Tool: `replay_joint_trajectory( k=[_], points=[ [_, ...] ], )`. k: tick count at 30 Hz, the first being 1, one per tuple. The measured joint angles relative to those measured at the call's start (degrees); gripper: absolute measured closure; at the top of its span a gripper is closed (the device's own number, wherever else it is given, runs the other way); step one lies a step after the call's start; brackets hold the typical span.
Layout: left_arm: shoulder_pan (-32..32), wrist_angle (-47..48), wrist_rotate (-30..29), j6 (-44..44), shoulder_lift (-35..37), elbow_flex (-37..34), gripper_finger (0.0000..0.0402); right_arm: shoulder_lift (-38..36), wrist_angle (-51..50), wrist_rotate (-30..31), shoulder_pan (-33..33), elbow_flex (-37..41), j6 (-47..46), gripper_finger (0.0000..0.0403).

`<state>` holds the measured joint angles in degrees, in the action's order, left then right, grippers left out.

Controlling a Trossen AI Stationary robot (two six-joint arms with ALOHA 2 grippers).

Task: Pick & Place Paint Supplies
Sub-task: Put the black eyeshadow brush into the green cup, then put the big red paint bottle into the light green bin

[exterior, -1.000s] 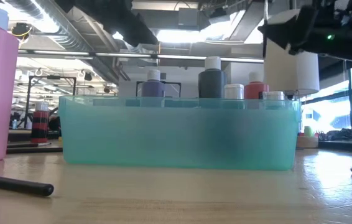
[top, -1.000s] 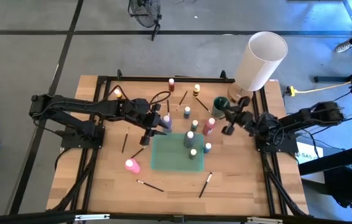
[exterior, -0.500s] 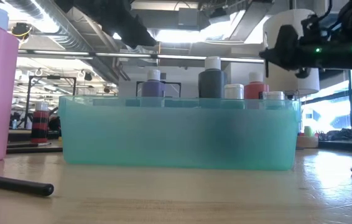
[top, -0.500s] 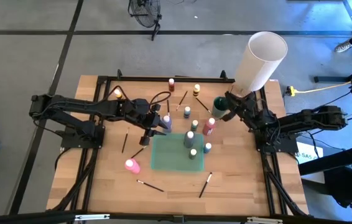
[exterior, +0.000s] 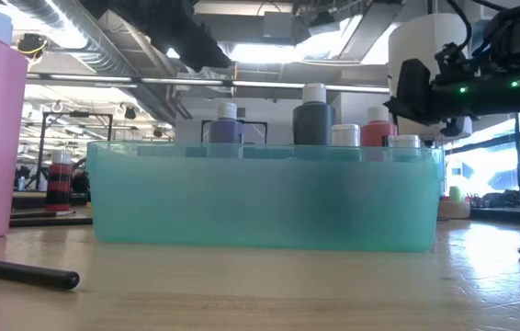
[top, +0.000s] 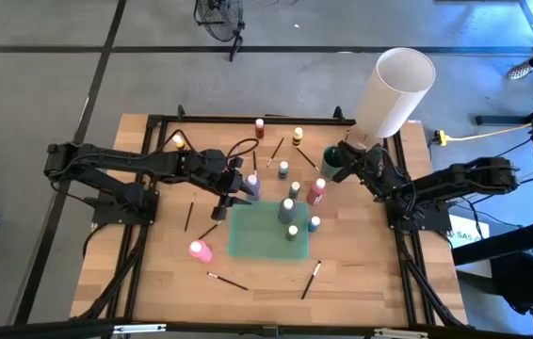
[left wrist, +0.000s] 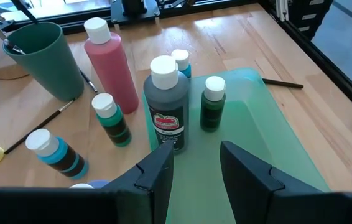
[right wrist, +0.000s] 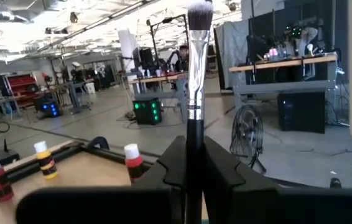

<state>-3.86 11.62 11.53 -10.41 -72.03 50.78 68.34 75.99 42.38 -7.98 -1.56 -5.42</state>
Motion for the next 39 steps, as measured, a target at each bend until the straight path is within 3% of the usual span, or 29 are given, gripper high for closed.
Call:
replay_joint_trajectory(
  k=[29, 39],
  points=[
    [0.0, -1.1, 0.1, 0.6, 0.0, 0.0, 0.0274, 2.1, -3.8, 1.1, 0.1, 0.0, 0.3, 0.0362],
    [0.0, -1.1, 0.1, 0.7, 0.0, 0.0, 0.0274, 2.1, -3.8, 1.0, 0.1, 0.0, 0.3, 0.0299]
  ],
)
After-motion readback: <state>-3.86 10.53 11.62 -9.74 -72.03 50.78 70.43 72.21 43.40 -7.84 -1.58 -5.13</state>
